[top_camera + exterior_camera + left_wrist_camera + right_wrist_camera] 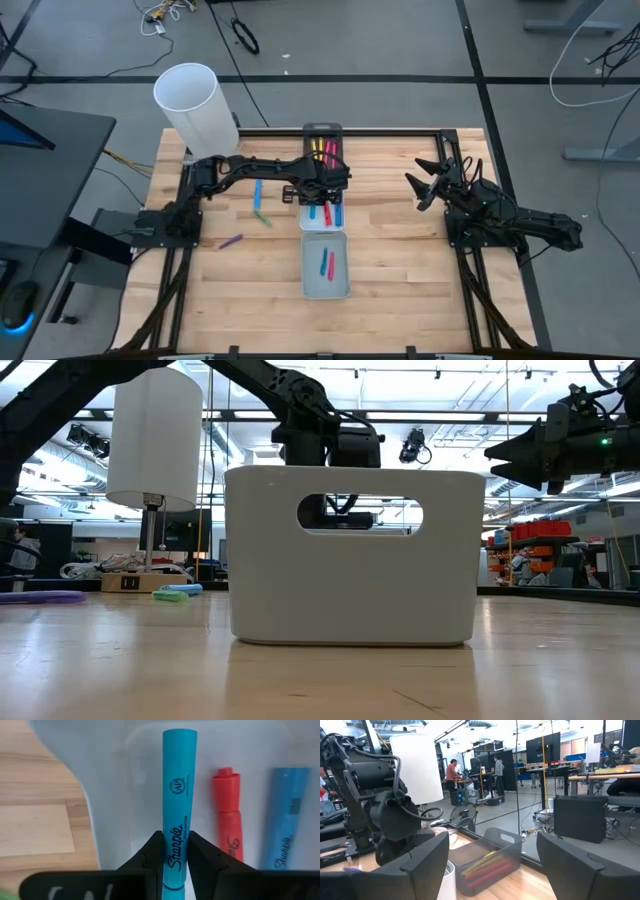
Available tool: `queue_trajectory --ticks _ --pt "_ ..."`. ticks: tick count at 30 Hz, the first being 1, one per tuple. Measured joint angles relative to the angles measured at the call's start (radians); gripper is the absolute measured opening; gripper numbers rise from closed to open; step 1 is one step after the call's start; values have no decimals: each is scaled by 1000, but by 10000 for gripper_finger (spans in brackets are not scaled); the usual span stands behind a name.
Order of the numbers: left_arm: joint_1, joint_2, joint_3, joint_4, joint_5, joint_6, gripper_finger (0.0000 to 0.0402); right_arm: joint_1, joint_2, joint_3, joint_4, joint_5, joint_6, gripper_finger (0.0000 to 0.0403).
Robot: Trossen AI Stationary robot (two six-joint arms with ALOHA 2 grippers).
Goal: Pick & Place Markers
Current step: Put the blue highlighter pen into the white bin
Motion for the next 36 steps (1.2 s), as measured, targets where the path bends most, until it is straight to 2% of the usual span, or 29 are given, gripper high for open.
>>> queue_trajectory --ticks 2,9,15,23,36 --pt "0 -1 0 2 0 0 70 0 0 0 0 0 0 302" --pt "0 -1 0 1 1 8 165 0 0 0 0 0 0 302" --pt "0 -1 0 1 1 42 208 0 0 0 0 0 0 302" --pt "-4 -14 1 7 6 43 221 0 0 0 0 0 0 302" --pt "-11 -127 8 -4 46 80 216 0 0 0 1 -1 0 302"
